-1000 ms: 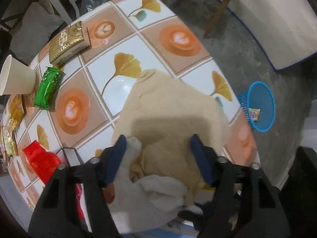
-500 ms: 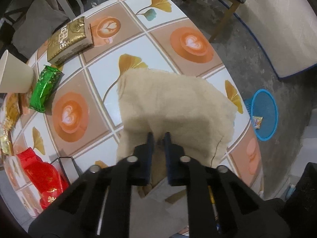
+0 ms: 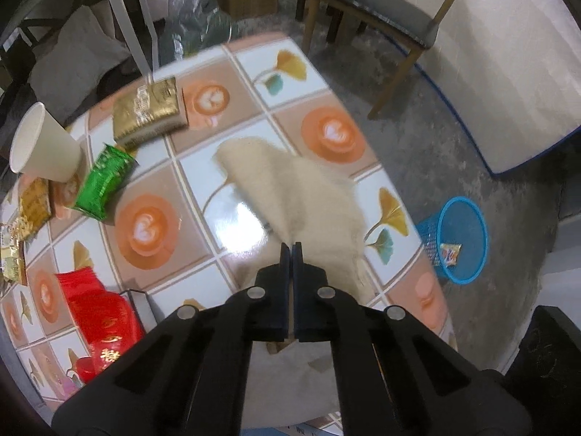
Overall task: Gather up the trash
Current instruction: 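Grasp the beige cloth with the left gripper while the right gripper holds the white bag, then carry the beige cloth and white bag over the blue wastebasket with both grippers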
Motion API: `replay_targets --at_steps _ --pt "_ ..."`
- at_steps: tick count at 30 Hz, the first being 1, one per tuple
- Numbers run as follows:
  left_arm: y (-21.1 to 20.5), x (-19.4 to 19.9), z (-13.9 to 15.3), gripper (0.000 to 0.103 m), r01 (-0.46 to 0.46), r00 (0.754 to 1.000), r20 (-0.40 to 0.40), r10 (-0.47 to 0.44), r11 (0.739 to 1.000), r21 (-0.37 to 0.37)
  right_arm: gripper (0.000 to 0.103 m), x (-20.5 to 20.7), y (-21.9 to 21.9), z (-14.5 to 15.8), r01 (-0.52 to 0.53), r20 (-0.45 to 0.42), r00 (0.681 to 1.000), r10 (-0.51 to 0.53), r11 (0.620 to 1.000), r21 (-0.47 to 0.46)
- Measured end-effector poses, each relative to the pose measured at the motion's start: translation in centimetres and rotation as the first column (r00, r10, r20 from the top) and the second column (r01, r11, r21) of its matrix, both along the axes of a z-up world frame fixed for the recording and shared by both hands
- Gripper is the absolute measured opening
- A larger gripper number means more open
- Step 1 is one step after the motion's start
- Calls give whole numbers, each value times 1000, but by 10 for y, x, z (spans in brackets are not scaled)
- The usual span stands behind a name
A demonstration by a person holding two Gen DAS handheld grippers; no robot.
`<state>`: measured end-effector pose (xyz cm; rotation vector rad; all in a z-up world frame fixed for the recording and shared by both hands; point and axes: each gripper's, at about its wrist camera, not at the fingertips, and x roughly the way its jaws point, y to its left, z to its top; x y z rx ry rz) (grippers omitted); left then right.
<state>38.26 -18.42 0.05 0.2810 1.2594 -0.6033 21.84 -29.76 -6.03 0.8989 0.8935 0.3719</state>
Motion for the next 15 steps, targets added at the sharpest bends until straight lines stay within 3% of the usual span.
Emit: replay_targets --at_steps 15 --pt "2 -26 56 0 2 987 162 10 997 -74 4 -35 -16 38 36 68 997 -34 999 -27"
